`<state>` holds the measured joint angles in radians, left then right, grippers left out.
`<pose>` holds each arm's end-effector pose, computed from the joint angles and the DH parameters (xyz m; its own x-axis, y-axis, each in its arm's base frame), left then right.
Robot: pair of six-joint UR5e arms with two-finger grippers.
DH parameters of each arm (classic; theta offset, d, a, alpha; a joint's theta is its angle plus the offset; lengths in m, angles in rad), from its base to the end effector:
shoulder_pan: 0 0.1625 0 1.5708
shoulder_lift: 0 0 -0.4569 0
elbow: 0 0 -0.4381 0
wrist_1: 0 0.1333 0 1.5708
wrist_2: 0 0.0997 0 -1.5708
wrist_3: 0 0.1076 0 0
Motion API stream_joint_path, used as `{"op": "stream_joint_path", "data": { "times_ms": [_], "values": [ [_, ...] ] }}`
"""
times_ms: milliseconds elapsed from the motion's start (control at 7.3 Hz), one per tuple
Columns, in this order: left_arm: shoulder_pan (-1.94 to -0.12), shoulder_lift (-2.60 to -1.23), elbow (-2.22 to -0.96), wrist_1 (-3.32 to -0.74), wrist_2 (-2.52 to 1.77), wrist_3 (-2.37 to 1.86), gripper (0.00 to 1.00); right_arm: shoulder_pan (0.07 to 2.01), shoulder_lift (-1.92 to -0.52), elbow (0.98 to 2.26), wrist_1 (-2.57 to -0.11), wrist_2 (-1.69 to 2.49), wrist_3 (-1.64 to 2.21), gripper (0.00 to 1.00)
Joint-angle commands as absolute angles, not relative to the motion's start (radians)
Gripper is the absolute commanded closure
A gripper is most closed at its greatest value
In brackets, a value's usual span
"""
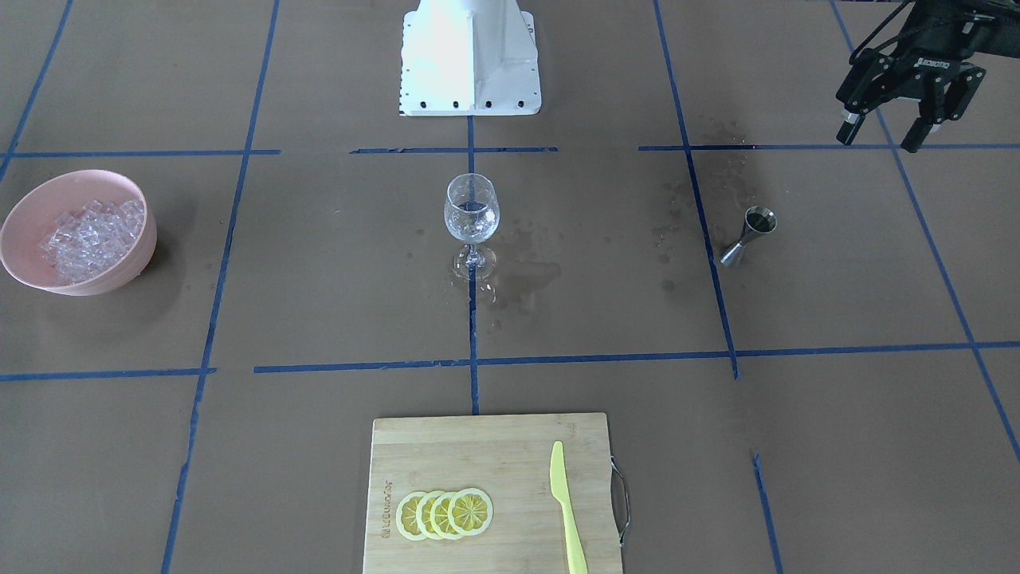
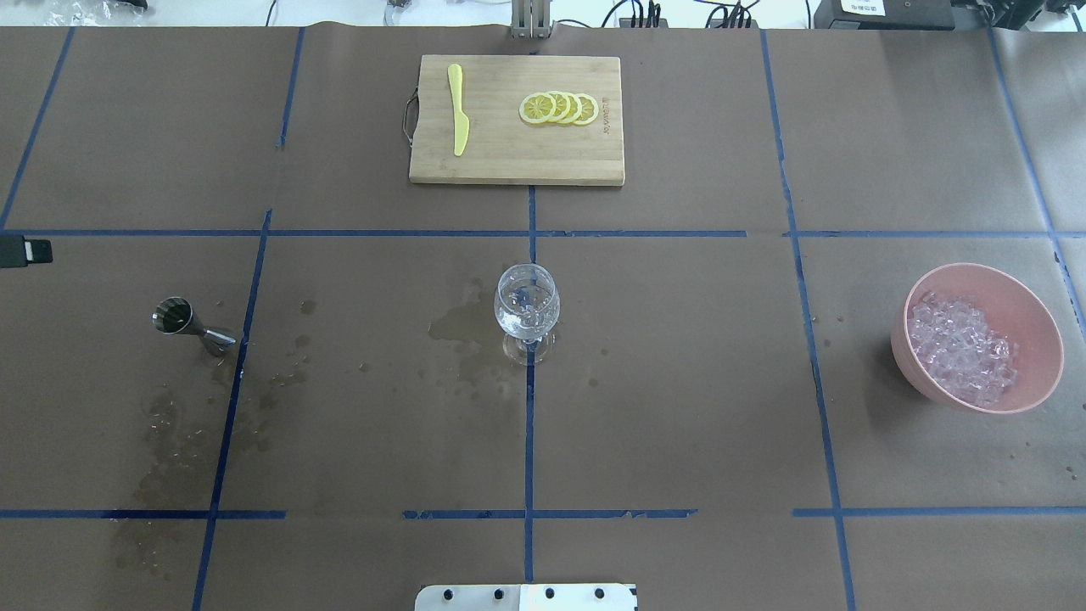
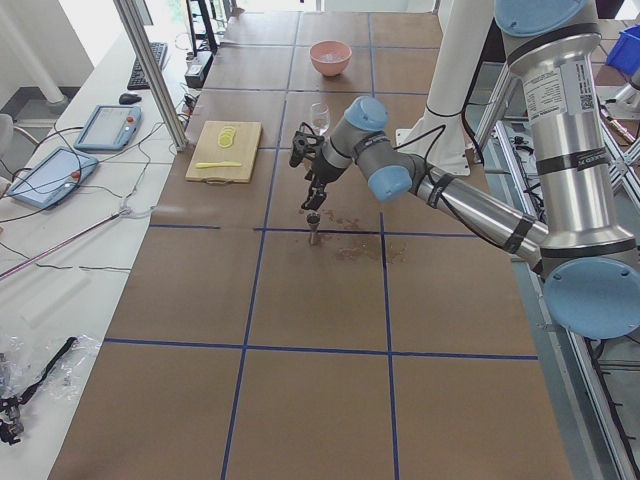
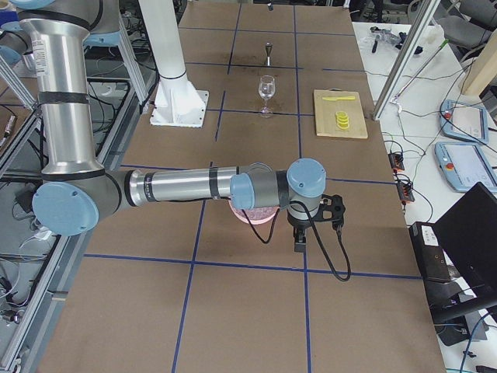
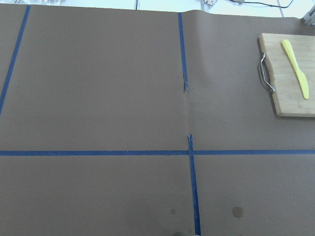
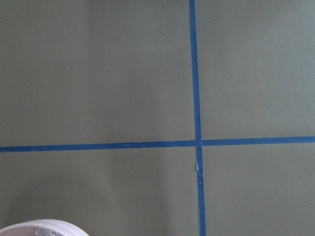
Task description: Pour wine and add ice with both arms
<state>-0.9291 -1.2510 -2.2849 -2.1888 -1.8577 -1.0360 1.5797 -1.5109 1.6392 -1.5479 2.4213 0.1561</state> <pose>0.1577 -0.3830 0.3981 0.5913 0.0254 -0.8061 0.3758 0.8757 0.3032 0.0575 -0.5706 0.6177 0.6512 0.0477 0.7574 -0.1114 0.9932 0.0333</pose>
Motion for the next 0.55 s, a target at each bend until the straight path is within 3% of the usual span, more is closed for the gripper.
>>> {"op": "stream_joint_path", "data": {
  "times_ms": [0,411],
  "values": [
    [-0.621,-1.174,-2.290,-2.284,-1.537,-1.283,0.00,1.578,-1.514,1.660,-1.549,2.430,0.164,0.00],
    [-0.300,-1.152,-2.283,-2.219,-1.162,-1.523,0.00,1.575,-1.519,1.675,-1.549,2.430,0.164,0.00]
  ]
}}
